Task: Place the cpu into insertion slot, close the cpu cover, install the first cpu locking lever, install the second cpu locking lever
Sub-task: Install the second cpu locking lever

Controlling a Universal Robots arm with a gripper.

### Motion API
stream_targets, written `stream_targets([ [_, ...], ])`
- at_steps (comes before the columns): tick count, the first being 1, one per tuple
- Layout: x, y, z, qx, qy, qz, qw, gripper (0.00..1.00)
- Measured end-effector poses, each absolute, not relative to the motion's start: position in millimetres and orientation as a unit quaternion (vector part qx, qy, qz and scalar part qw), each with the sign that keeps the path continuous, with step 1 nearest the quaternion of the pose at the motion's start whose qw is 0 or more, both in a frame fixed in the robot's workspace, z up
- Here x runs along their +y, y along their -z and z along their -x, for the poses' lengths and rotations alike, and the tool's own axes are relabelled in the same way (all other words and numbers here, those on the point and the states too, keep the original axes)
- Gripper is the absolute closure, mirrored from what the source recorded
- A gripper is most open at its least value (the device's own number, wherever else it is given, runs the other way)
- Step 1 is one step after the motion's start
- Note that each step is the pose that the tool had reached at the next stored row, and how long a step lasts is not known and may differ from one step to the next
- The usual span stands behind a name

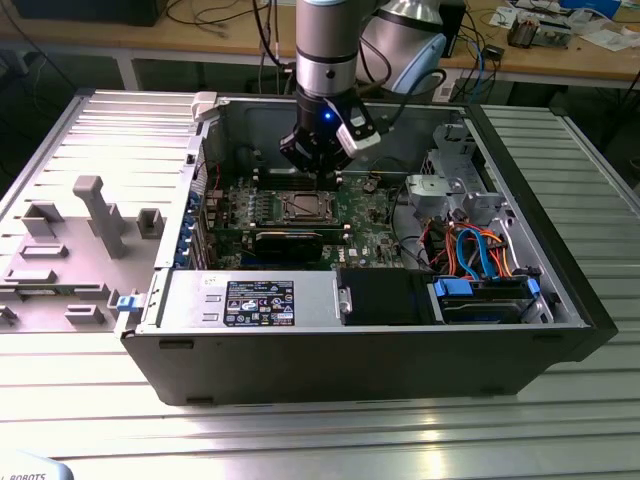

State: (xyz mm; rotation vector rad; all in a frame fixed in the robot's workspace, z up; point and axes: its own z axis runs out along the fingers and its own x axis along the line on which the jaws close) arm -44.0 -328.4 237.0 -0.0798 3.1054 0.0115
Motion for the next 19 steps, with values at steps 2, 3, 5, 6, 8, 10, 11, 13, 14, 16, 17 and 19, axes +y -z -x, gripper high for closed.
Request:
stream_targets([
  [2, -328.9, -236.9, 44.0, 1.0, -0.004, 0.026, 0.018, 0.89],
  [3, -329.2, -237.0, 44.0, 1.0, -0.004, 0.026, 0.018, 0.89],
  [5, -329.4, -237.0, 44.0, 1.0, -0.003, 0.026, 0.018, 0.89],
  [6, -329.5, -237.0, 44.0, 1.0, -0.003, 0.026, 0.018, 0.89],
  [8, -329.5, -237.1, 44.0, 1.0, -0.003, 0.026, 0.018, 0.89],
  [10, -329.5, -237.0, 44.0, 1.0, -0.003, 0.026, 0.018, 0.89],
  [11, -329.5, -237.0, 44.0, 1.0, -0.003, 0.026, 0.018, 0.89],
  [13, -329.5, -237.3, 43.9, 1.0, -0.002, 0.026, 0.018, 0.89],
  [14, -329.5, -238.2, 43.9, 1.0, -0.002, 0.026, 0.017, 0.89],
  [16, -329.6, -240.5, 44.0, 1.0, -0.002, 0.025, 0.018, 0.89],
  [17, -330.1, -240.6, 43.9, 1.0, -0.002, 0.026, 0.018, 0.89],
  [19, -333.1, -240.6, 43.9, 1.0, -0.002, 0.026, 0.017, 0.89],
])
